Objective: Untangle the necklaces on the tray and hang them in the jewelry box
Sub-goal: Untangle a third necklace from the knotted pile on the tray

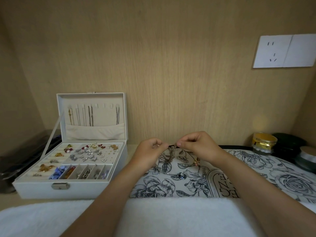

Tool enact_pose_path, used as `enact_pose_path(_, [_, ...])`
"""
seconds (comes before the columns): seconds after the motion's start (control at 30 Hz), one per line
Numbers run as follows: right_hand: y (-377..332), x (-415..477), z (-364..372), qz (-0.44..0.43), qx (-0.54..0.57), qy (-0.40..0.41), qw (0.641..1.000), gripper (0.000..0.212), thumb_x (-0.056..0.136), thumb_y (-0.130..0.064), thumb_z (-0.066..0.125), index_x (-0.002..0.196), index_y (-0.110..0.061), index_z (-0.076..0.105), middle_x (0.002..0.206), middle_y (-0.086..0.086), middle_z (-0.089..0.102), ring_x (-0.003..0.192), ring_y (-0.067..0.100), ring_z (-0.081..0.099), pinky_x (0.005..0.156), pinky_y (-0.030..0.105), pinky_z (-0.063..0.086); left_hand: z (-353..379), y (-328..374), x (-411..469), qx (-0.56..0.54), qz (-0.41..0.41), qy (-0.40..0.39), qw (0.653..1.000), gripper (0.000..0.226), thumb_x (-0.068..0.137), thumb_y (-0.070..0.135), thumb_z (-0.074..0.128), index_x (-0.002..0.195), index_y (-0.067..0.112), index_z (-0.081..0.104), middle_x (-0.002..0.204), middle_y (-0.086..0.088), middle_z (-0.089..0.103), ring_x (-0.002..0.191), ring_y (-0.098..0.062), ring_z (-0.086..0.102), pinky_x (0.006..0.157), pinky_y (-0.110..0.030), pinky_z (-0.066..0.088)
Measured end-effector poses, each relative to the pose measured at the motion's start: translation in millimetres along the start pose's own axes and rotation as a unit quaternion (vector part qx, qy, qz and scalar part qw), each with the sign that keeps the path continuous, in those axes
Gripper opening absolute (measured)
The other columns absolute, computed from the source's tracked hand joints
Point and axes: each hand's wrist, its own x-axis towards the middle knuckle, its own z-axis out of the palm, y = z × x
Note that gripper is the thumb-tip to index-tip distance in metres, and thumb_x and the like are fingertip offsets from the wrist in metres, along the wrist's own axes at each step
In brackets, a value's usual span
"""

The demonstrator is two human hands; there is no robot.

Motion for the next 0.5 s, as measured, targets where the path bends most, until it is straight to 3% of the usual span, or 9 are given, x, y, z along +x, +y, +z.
enact_pose_path(0.07, [-2,-1,2,0.013,0.016,0.014,1.0,0.005,0.087,-0.014,0.075,0.086,-0.013,0.08,0.077,-0.005,0.076,0.072,-0.002,0.068,0.065,0.007,0.047,0,-1,-1,0.014,0.024,0.0,1.0,0.013,0.091,0.036,0.068,0.09,0.024,0.074,0.084,0.011,0.071,0.078,-0.005,0.066,0.077,-0.029,0.05])
enact_pose_path(0.13, [-4,-1,2,0.025,0.04,0.026,0.999,0.006,0.087,-0.01,0.073,0.085,-0.009,0.079,0.067,-0.007,0.074,0.06,-0.004,0.065,0.057,0.007,0.045,0,-4,-1,0.02,0.039,-0.019,0.999,0.012,0.091,0.035,0.068,0.089,0.026,0.076,0.08,0.014,0.072,0.077,0.0,0.065,0.079,-0.026,0.049])
enact_pose_path(0.3, [-12,-4,1,0.04,0.086,0.065,0.993,0.011,0.091,-0.005,0.065,0.085,0.0,0.074,0.054,-0.01,0.065,0.044,-0.005,0.054,0.043,0.007,0.039,2,-6,0,0.003,0.063,-0.035,0.997,0.01,0.09,0.033,0.069,0.087,0.028,0.077,0.088,0.014,0.075,0.086,-0.002,0.069,0.09,-0.03,0.053])
enact_pose_path(0.4, [-16,-5,1,0.05,0.097,0.066,0.992,0.017,0.095,-0.01,0.06,0.085,-0.001,0.07,0.071,0.004,0.068,0.036,0.0,0.044,0.038,0.01,0.032,2,-6,1,-0.021,0.045,-0.012,0.999,0.014,0.093,0.033,0.066,0.082,0.03,0.075,0.085,0.012,0.075,0.087,-0.008,0.07,0.089,-0.034,0.053])
enact_pose_path(0.5, [-11,-2,0,0.077,0.098,0.066,0.99,0.022,0.098,-0.016,0.056,0.08,-0.01,0.067,0.063,0.003,0.063,0.038,0.009,0.031,0.039,0.022,0.024,1,-9,3,-0.051,0.01,-0.006,0.999,0.021,0.097,0.037,0.058,0.082,0.031,0.071,0.083,0.006,0.073,0.075,-0.014,0.066,0.075,-0.032,0.052])
